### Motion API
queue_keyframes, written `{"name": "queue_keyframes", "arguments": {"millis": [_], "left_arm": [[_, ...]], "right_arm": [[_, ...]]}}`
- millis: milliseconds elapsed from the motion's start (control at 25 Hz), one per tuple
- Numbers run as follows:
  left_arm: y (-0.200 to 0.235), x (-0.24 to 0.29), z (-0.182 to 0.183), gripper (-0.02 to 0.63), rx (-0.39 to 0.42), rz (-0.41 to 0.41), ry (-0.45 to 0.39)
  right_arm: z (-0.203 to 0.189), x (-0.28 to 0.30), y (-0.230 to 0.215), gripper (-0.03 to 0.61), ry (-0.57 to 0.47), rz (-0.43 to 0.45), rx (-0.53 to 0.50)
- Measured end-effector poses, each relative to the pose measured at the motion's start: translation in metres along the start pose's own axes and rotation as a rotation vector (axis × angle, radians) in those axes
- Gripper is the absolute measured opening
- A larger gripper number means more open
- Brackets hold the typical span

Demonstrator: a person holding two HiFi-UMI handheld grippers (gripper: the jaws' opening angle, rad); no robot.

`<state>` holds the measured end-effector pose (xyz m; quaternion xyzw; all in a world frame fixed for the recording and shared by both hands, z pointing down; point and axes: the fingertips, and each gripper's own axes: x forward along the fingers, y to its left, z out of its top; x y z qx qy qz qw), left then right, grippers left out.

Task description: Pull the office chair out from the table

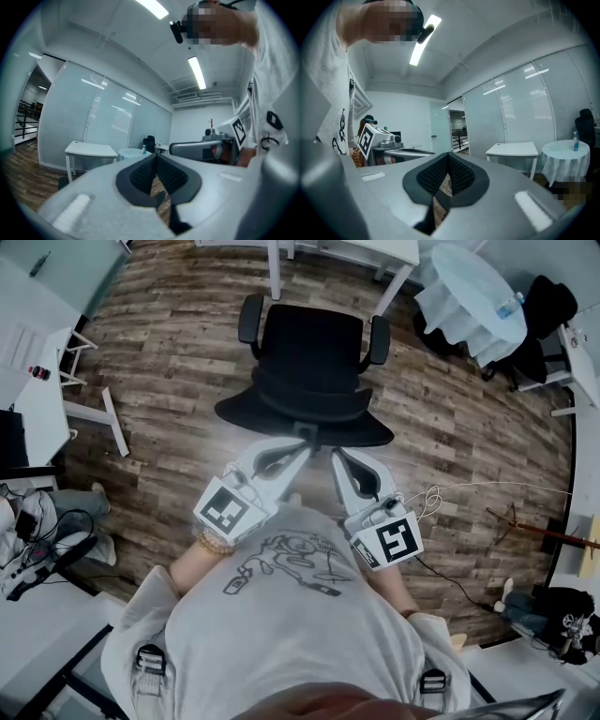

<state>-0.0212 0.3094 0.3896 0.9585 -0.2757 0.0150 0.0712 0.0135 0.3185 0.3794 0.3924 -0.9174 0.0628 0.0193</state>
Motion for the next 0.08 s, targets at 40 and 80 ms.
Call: {"name": "queue_keyframes", "arguments": {"millis": [40,80], "left_arm": [[-0.0002,-0.0002,-0.001,0.005,-0.004,0.001,-0.001],[-0.0005,-0.0005,-0.0018,0.005,-0.009,0.001,-0.003]], "right_arm": [[-0.0009,0.0002,0.0004,0.006,0.0,0.0,-0.002],[-0.0019,0.0003,0.0009,0.006,0.001,0.0,-0.005]]}}
